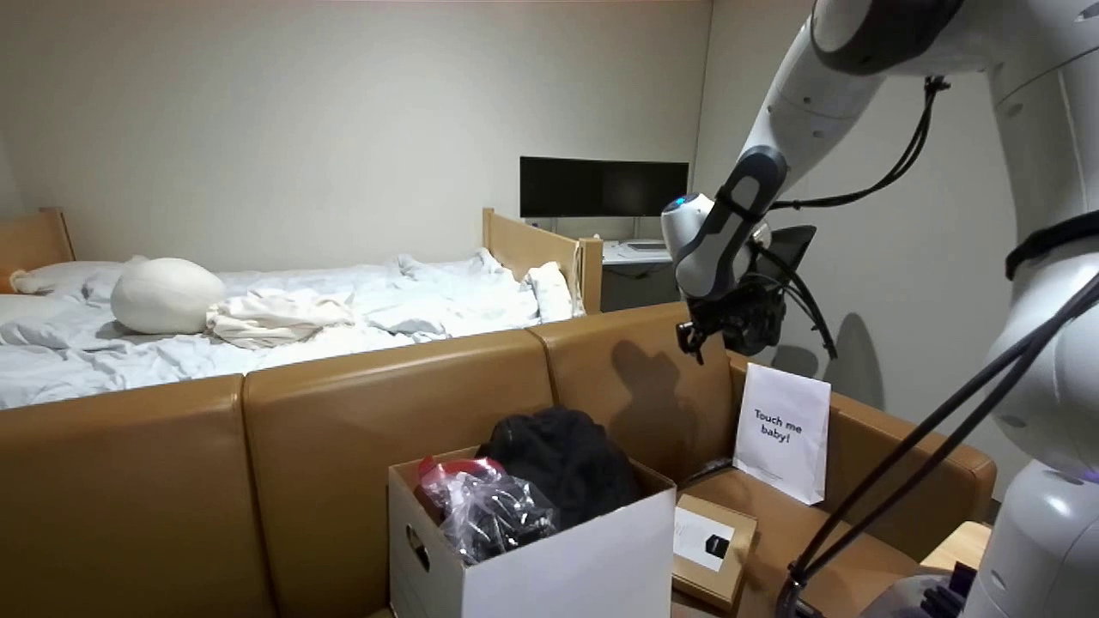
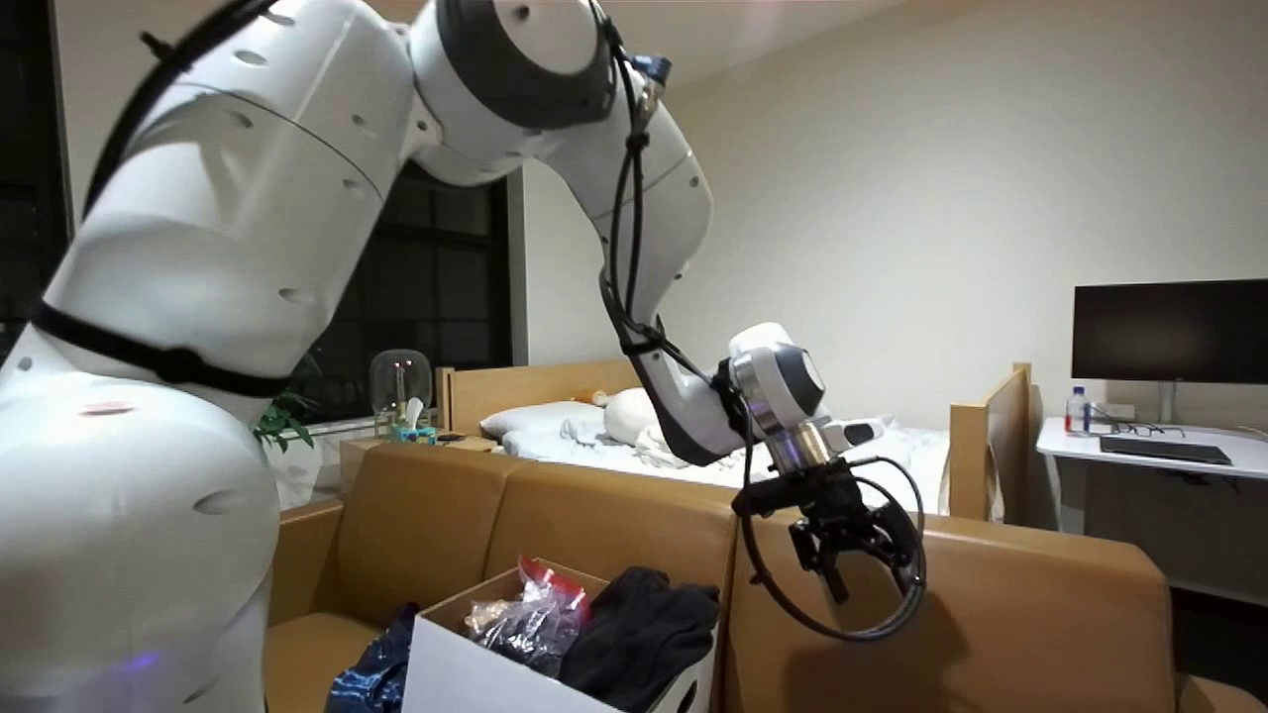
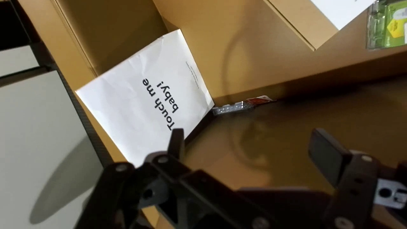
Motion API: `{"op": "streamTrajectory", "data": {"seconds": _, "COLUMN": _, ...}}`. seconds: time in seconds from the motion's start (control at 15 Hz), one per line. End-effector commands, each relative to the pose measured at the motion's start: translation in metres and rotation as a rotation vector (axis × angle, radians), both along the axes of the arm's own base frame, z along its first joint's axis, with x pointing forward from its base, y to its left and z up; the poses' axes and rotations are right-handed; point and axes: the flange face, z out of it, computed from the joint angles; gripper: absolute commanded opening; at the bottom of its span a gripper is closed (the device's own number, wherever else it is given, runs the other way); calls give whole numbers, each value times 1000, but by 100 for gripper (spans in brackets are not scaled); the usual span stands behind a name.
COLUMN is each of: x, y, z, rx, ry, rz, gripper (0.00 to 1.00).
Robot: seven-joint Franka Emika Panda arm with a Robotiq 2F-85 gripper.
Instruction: Pick up the black cloth, plastic and brown book from the sofa and put them in the box
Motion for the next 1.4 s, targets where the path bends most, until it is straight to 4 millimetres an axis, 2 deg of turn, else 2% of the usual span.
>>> {"op": "streamTrajectory", "data": {"seconds": 0.0, "x": 50, "y": -27, "z": -58, "rx": 67, "ry": 53, "rz": 175, "gripper": 100}}
{"op": "streamTrajectory", "data": {"seconds": 0.13, "x": 61, "y": -46, "z": -95, "rx": 144, "ry": 59, "rz": 246, "gripper": 100}}
{"op": "streamTrajectory", "data": {"seconds": 0.47, "x": 46, "y": -102, "z": -193, "rx": 360, "ry": 131, "rz": 381, "gripper": 100}}
{"op": "streamTrajectory", "data": {"seconds": 0.6, "x": 40, "y": -122, "z": -216, "rx": 414, "ry": 149, "rz": 467, "gripper": 100}}
{"op": "streamTrajectory", "data": {"seconds": 0.67, "x": 41, "y": -125, "z": -223, "rx": 433, "ry": 165, "rz": 519, "gripper": 100}}
{"op": "streamTrajectory", "data": {"seconds": 0.93, "x": 44, "y": -121, "z": -254, "rx": 551, "ry": 280, "rz": 672, "gripper": 100}}
{"op": "streamTrajectory", "data": {"seconds": 1.07, "x": 46, "y": -102, "z": -273, "rx": 620, "ry": 325, "rz": 748, "gripper": 100}}
{"op": "streamTrajectory", "data": {"seconds": 1.2, "x": 36, "y": -93, "z": -301, "rx": 719, "ry": 362, "rz": 803, "gripper": 100}}
{"op": "streamTrajectory", "data": {"seconds": 1.33, "x": 17, "y": -92, "z": -327, "rx": 825, "ry": 433, "rz": 825, "gripper": 100}}
